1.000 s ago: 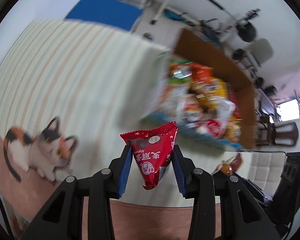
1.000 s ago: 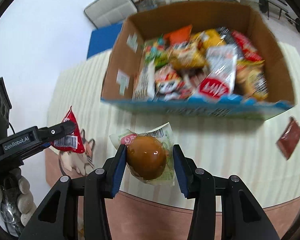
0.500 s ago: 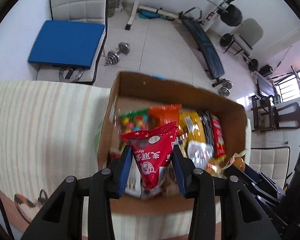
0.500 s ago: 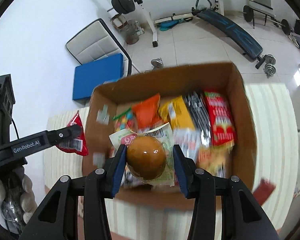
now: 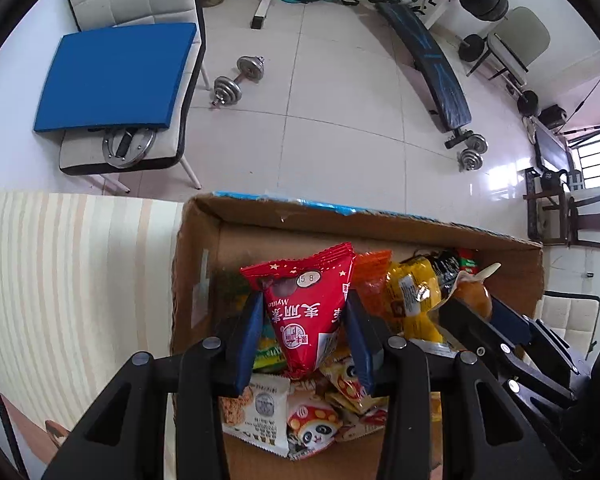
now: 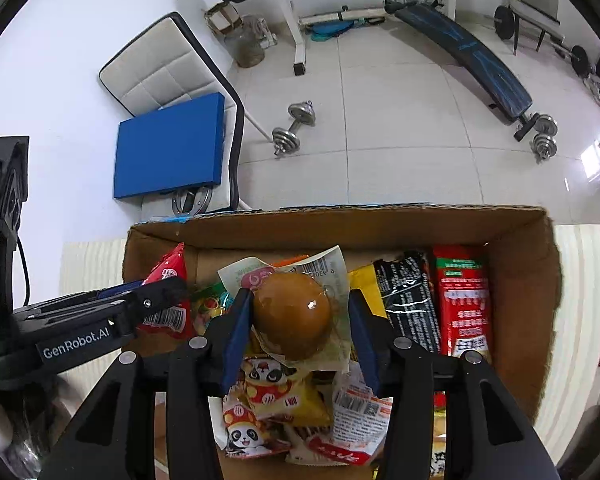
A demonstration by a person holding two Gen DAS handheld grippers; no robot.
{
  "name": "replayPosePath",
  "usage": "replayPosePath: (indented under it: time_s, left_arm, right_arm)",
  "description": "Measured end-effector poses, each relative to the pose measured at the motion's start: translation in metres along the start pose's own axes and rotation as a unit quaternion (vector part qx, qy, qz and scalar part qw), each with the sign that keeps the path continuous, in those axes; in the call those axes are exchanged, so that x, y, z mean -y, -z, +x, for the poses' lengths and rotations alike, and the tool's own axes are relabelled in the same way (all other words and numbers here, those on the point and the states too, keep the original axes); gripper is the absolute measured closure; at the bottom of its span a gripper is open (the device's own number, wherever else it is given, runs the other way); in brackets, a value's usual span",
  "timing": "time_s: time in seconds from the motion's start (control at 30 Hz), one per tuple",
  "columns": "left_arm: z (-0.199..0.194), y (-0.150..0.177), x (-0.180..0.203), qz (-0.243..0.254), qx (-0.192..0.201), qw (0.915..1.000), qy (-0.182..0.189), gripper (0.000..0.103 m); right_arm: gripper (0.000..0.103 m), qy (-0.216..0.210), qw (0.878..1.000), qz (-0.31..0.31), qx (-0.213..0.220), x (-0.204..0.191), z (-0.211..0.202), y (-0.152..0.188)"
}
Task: Organize snacks
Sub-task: 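Carry both items into the box and open both tools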
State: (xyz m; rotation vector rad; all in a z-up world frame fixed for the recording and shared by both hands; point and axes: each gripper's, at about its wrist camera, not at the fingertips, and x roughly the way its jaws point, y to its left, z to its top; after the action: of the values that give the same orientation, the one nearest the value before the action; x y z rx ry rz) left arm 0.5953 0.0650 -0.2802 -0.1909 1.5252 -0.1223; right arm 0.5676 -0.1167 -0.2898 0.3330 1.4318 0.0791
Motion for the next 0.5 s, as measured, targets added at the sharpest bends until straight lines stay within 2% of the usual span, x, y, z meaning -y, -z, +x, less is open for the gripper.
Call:
replayPosePath:
  time_s: [0.03, 0.07, 0.1, 0.13, 0.17, 0.2, 0.27, 0.4, 0.5]
  left_arm:
    - [0.001, 0.0, 0.001, 0.002, 0.001, 1.0, -0.001, 0.064]
    - [0.0, -0.001, 0.002, 0.004, 0.001, 1.0, -0.001, 0.063]
    - [0.0, -0.001, 0.002, 0.006, 0.001, 1.0, 0.002, 0.057]
    - [-0.001, 0.0, 0.003, 0.008, 0.002, 0.9999, 0.007, 0.052]
    - [-0.001, 0.0, 0.002, 0.008, 0.005, 0.9999, 0.009, 0.043]
    - [-0.003, 0.0, 0.002, 0.008, 0.01, 0.9999, 0.005, 0.039]
    - [-0.006, 0.002, -0.001, 0.008, 0.016, 0.9998, -0.002, 0.021]
    - [-0.013, 0.014, -0.003, 0.01, 0.025, 0.9996, 0.0, 0.02]
    - [-0.02, 0.026, -0.001, 0.019, 0.037, 0.9991, -0.004, 0.01]
  right_arm:
    - [0.05, -0.003, 1.0, 0.003, -0.004, 0.001, 0.003, -0.001]
    - [0.045, -0.006, 1.0, 0.007, -0.008, 0.002, 0.006, -0.003]
    - [0.041, -0.009, 1.0, 0.009, -0.01, 0.004, 0.008, -0.003]
    - [0.032, -0.014, 1.0, 0.01, -0.01, 0.005, 0.008, -0.003]
    - [0.026, -0.009, 1.0, 0.009, -0.006, 0.006, 0.007, -0.003]
    - [0.025, -0.007, 1.0, 0.009, -0.003, 0.008, 0.006, -0.001]
    - [0.024, -0.003, 1.0, 0.007, 0.001, 0.011, 0.005, 0.0]
    - [0.015, 0.014, 1.0, 0.0, 0.006, 0.017, -0.007, 0.011]
    - [0.013, 0.033, 0.999, -0.012, 0.005, 0.018, -0.017, 0.024]
